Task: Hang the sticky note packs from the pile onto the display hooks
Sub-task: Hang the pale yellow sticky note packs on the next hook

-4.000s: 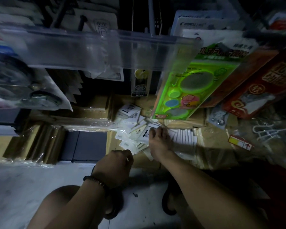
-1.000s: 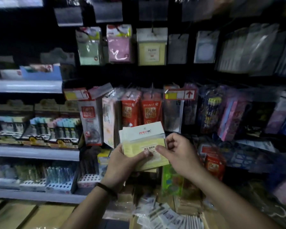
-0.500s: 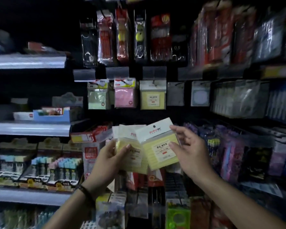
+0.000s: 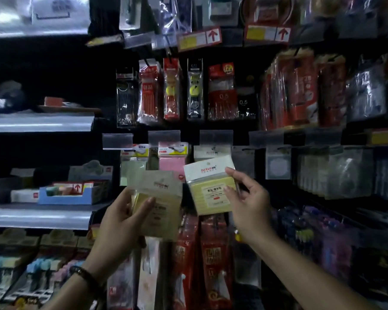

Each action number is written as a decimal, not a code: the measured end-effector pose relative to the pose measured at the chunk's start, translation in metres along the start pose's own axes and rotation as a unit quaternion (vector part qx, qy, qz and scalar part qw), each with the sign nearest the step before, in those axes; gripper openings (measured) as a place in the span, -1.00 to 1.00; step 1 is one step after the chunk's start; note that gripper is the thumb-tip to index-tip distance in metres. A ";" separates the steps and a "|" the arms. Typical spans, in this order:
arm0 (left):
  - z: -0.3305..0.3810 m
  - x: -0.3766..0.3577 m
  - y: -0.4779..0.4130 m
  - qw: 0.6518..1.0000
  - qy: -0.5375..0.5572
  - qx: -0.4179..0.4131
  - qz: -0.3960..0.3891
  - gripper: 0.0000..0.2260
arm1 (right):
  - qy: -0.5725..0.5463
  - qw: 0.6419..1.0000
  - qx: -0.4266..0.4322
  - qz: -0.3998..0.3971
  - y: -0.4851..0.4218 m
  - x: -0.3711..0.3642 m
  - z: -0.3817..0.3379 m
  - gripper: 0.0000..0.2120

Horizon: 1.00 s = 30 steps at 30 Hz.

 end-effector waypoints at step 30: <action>-0.006 -0.015 -0.023 0.999 0.021 -0.007 -0.030 -0.80 | 0.144 0.982 0.061 0.107 -0.064 -0.013 0.008 -0.64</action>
Point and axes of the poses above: each hand's wrist, its own y-axis away from the middle knuckle, its own x-axis out of the back of the hand, z = x × y, the point moved 5 cm from there along -y, towards the middle knuckle, and after that the axes turned 12 degrees about y, right-handed, at the moved point
